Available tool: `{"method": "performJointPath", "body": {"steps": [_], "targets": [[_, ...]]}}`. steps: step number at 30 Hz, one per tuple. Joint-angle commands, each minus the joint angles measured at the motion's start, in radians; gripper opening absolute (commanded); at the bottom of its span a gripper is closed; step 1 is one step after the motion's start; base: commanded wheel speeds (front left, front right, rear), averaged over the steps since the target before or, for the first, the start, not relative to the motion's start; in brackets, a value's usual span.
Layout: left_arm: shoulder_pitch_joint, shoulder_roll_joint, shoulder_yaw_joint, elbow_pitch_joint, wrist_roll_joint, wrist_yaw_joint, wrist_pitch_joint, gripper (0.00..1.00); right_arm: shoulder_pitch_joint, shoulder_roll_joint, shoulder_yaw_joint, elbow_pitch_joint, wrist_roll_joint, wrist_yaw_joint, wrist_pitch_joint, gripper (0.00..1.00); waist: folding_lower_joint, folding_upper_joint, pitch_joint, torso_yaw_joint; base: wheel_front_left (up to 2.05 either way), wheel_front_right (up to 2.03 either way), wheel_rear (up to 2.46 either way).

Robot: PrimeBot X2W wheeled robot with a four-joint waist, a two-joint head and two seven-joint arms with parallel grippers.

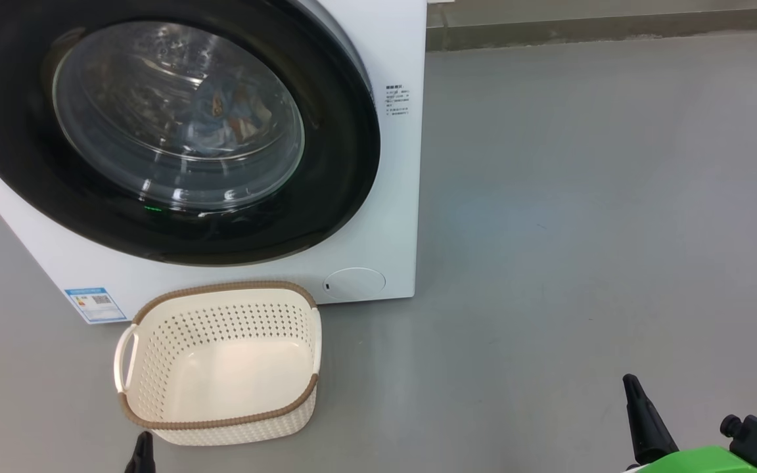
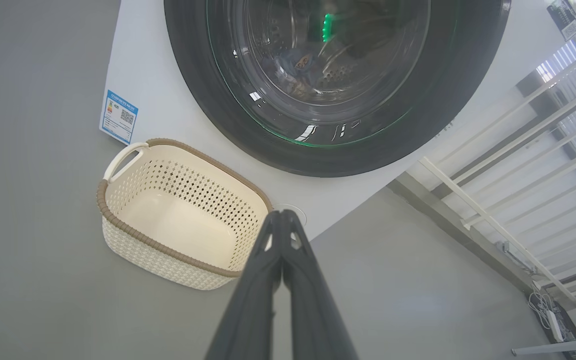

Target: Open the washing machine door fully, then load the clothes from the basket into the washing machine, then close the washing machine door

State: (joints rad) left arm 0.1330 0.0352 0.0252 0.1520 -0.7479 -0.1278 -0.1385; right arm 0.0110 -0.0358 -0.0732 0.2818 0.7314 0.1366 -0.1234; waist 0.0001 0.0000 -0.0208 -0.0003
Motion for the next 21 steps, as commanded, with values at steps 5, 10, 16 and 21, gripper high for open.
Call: {"method": "performJointPath", "body": {"steps": [5,10,16,21], "targets": [[-0.062,0.018,0.019,-0.012,-0.070,-0.001,0.017,0.00,-0.057,-0.009,0.002,-0.028,0.068,-0.002,0.017,0.00,0.0000,0.0000,0.001,0.000,0.00,0.00,0.00],[-0.074,0.020,0.022,-0.005,-0.125,-0.001,0.031,0.00,-0.061,-0.009,0.000,-0.029,0.122,-0.003,0.032,0.00,0.0000,0.0000,0.003,0.000,0.00,0.00,0.00],[-0.088,0.021,0.025,0.003,-0.190,-0.001,0.048,0.00,-0.066,-0.010,-0.004,-0.029,0.187,-0.003,0.050,0.00,0.0000,0.0000,0.005,0.000,0.00,0.00,0.00],[-0.100,0.022,0.028,0.010,-0.245,-0.002,0.063,0.00,-0.070,-0.010,-0.007,-0.030,0.242,-0.003,0.064,0.00,0.0000,0.0000,0.006,0.000,0.00,0.00,0.00]]}}
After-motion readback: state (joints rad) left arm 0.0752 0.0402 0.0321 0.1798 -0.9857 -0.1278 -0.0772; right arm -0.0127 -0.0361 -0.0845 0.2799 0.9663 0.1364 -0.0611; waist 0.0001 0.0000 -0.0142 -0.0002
